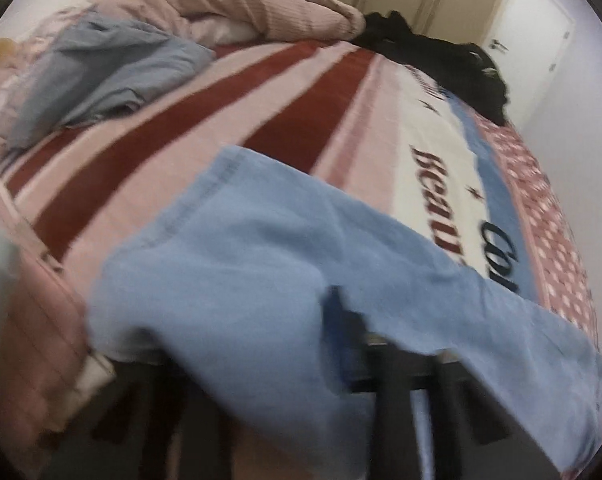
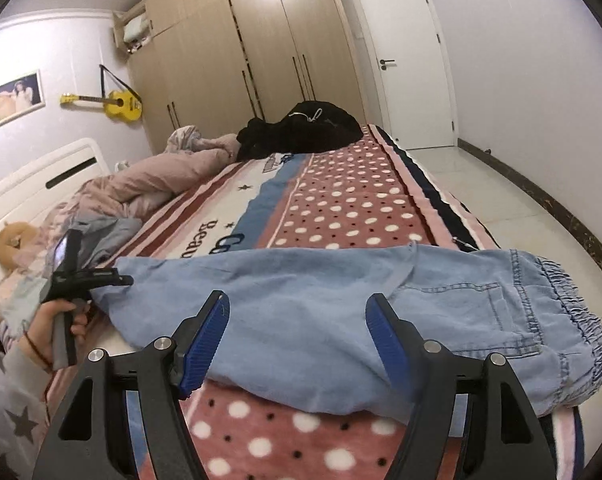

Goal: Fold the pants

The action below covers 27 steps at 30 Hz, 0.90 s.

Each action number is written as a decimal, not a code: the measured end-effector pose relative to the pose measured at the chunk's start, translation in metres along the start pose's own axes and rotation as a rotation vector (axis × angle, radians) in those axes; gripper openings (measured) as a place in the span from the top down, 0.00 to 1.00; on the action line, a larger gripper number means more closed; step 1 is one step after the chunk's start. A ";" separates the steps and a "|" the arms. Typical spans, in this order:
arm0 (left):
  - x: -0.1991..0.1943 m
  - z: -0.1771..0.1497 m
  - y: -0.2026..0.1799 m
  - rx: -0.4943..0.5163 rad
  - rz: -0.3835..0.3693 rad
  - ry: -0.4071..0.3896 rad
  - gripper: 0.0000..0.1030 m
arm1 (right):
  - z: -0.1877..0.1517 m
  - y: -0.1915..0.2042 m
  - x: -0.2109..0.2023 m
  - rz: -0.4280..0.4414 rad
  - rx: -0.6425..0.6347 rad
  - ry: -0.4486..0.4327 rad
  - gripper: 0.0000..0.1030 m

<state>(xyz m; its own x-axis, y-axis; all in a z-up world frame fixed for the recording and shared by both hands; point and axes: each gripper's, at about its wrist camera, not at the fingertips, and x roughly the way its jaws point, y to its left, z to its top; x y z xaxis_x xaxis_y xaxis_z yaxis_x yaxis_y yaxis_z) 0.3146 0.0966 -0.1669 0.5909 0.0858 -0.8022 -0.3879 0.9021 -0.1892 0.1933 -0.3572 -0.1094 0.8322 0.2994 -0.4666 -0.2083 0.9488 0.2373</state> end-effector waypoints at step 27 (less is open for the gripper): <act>-0.094 -0.130 -0.209 0.760 -0.492 0.021 0.19 | -0.010 -0.048 0.033 -0.037 0.097 0.016 0.31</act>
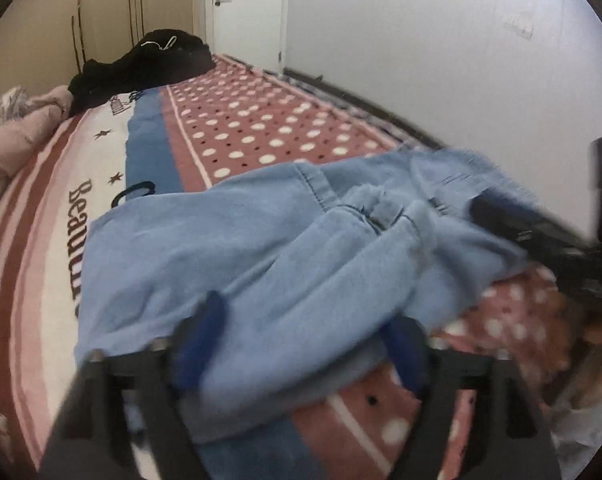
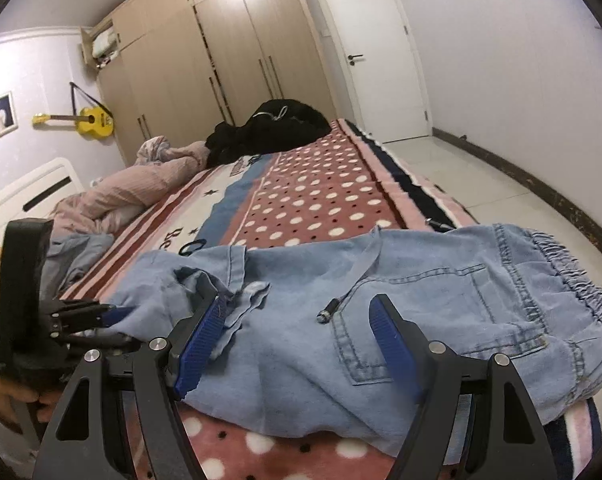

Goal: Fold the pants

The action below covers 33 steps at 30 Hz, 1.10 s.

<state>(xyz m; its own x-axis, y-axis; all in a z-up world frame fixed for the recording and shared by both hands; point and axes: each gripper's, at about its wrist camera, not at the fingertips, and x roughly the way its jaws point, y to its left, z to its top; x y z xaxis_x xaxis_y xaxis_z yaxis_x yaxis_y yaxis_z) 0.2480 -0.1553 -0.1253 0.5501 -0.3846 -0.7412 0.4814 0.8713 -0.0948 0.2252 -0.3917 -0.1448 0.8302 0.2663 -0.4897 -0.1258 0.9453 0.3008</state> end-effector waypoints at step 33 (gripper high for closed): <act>-0.027 -0.068 0.098 -0.232 0.035 0.043 0.49 | -0.025 0.062 0.062 0.127 -0.088 0.230 0.70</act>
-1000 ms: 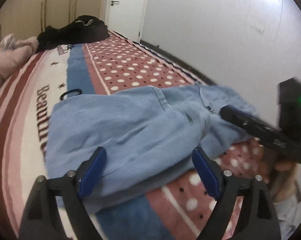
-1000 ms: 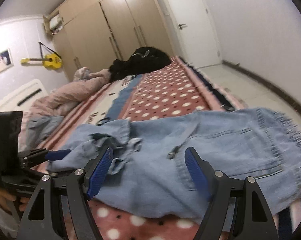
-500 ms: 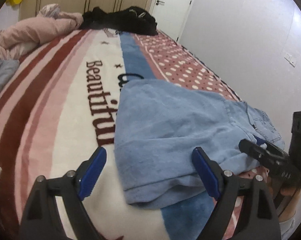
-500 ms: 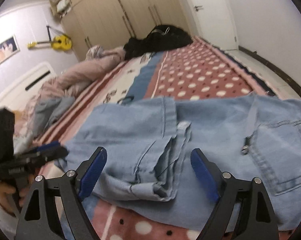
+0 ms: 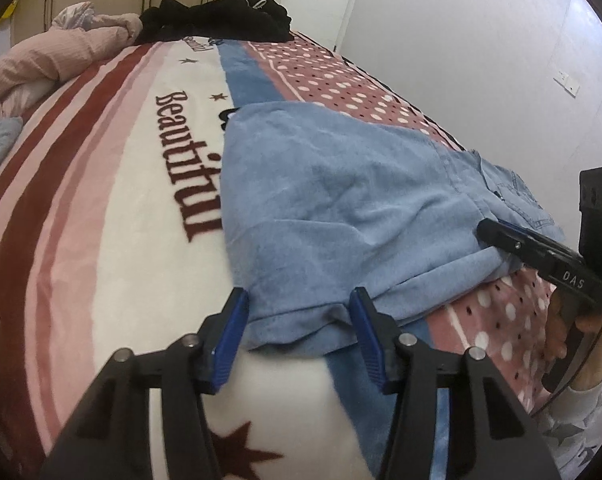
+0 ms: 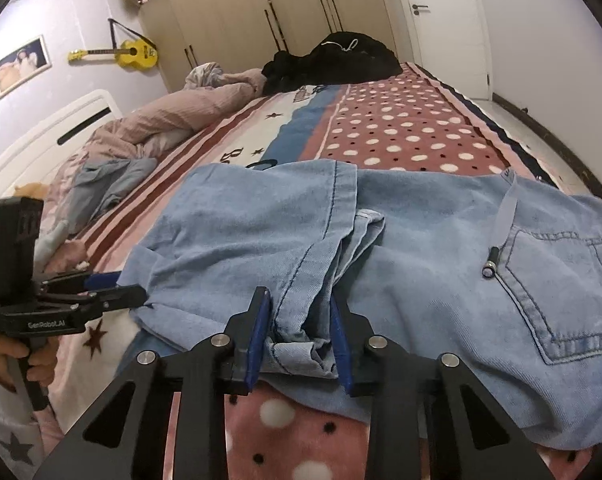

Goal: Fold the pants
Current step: 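Grasp the folded leg edge with the right tool and smooth it flat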

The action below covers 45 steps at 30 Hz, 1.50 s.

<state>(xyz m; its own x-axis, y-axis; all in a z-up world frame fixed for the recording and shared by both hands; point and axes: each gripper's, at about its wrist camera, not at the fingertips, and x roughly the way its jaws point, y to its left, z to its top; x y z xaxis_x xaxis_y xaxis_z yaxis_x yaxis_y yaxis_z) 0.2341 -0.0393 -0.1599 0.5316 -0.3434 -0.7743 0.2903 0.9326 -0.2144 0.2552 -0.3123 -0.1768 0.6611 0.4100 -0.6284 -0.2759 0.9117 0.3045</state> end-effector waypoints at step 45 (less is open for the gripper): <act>0.010 0.014 -0.005 -0.095 0.030 -0.004 0.25 | 0.014 -0.027 0.010 0.115 0.133 -0.013 0.50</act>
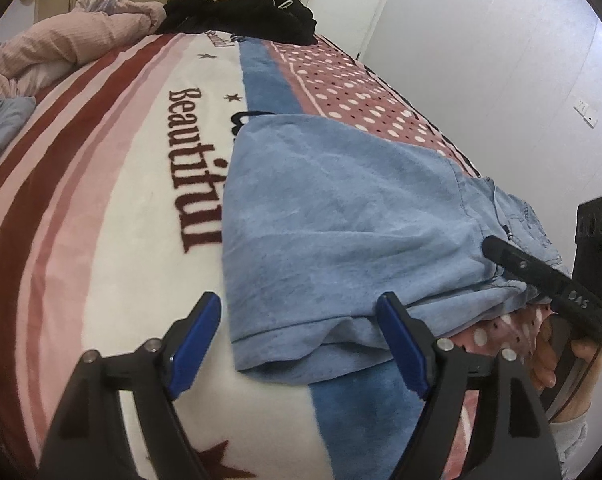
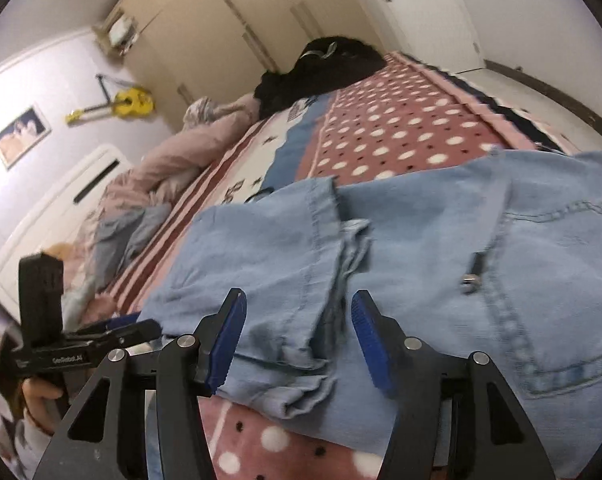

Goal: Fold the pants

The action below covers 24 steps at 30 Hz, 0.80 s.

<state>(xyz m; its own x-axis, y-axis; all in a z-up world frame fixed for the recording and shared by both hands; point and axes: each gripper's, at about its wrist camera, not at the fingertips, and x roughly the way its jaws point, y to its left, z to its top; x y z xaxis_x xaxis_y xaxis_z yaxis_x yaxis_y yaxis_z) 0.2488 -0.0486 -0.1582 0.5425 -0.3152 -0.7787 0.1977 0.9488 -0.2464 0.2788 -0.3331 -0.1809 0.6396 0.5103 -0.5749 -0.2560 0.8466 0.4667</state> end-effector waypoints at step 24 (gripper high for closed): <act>-0.007 0.010 0.002 -0.005 -0.017 -0.035 0.25 | 0.001 -0.016 -0.031 0.000 0.070 -0.057 0.66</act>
<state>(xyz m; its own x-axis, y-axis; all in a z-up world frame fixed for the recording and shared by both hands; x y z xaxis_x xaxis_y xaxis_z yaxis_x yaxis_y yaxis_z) 0.2535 -0.0449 -0.1480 0.5674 -0.3321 -0.7535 0.2034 0.9433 -0.2625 0.2643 -0.3629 -0.1699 0.6806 0.4991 -0.5363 -0.2058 0.8328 0.5139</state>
